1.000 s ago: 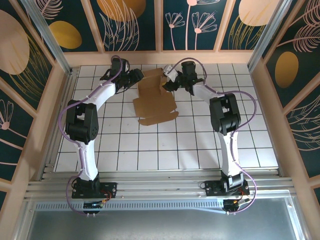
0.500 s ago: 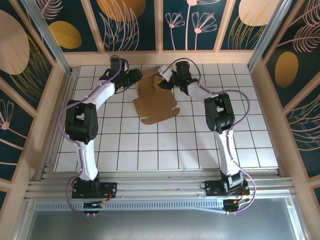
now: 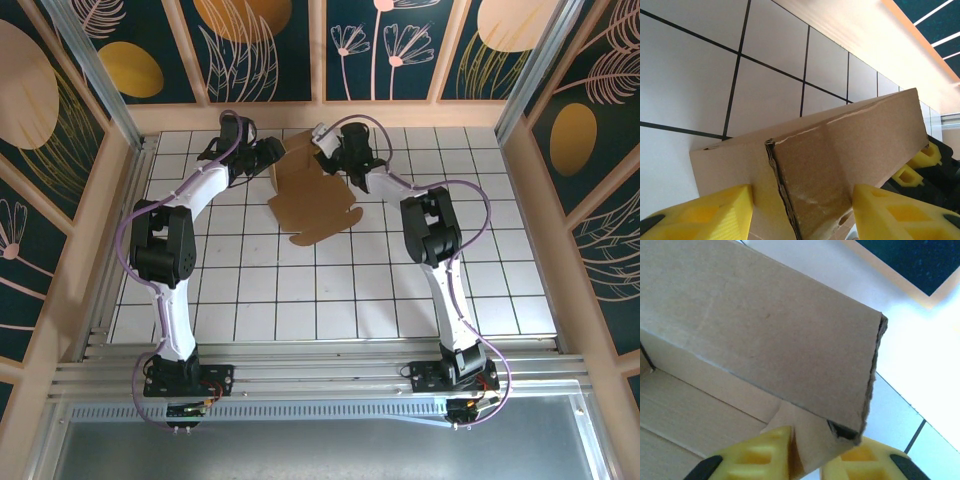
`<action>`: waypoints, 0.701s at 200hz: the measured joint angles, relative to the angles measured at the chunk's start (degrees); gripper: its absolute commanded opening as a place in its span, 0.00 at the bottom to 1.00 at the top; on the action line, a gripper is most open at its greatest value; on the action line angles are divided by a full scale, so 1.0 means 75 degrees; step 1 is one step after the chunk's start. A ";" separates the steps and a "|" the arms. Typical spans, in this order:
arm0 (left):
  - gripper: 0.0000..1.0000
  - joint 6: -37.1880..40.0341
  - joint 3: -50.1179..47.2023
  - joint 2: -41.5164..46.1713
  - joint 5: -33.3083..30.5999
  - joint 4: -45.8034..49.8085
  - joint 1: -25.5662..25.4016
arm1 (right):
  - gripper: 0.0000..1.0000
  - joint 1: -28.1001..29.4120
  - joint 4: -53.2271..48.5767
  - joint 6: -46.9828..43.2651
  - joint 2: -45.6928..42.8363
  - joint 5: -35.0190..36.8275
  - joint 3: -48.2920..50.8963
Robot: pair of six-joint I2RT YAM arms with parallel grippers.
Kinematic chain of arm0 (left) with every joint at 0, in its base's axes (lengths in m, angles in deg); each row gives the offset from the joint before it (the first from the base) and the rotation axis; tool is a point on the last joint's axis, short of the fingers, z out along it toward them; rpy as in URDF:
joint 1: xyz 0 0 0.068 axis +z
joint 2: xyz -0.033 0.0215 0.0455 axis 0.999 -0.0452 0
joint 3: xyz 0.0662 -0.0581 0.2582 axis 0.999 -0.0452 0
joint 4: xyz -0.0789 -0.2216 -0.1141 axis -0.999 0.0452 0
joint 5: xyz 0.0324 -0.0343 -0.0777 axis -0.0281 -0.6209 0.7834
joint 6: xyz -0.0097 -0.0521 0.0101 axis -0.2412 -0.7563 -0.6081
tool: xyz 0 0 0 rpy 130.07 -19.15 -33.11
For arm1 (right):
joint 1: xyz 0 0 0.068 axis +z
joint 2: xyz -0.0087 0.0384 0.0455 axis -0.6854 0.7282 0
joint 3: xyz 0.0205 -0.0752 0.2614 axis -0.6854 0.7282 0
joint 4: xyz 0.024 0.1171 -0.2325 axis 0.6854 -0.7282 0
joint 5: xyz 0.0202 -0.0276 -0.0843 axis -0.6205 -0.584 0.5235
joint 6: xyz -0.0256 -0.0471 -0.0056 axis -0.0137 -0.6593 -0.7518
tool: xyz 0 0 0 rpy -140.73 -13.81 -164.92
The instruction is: Fold the paper box
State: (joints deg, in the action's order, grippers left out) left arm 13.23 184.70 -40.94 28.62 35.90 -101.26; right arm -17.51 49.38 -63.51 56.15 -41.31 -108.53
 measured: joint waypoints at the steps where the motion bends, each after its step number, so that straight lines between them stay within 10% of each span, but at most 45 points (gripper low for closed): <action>1: 0.55 0.0000 0.0000 0.0000 0.0000 0.0003 0.0000 | 0.10 0.0003 0.0006 0.0009 0.0000 0.0006 0.0000; 56: 0.54 -0.0003 0.0000 0.0000 0.0012 0.0009 0.0006 | 0.00 0.0169 0.0006 0.1626 0.0003 0.0714 -0.0038; 140: 0.55 -0.0003 0.0000 0.0000 0.0117 0.0015 0.0006 | 0.16 0.0236 0.1122 0.3891 0.0481 0.0781 -0.0157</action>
State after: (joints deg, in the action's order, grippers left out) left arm 13.21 184.70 -40.94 29.49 36.01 -101.21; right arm -15.74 57.79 -34.33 59.76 -35.46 -109.71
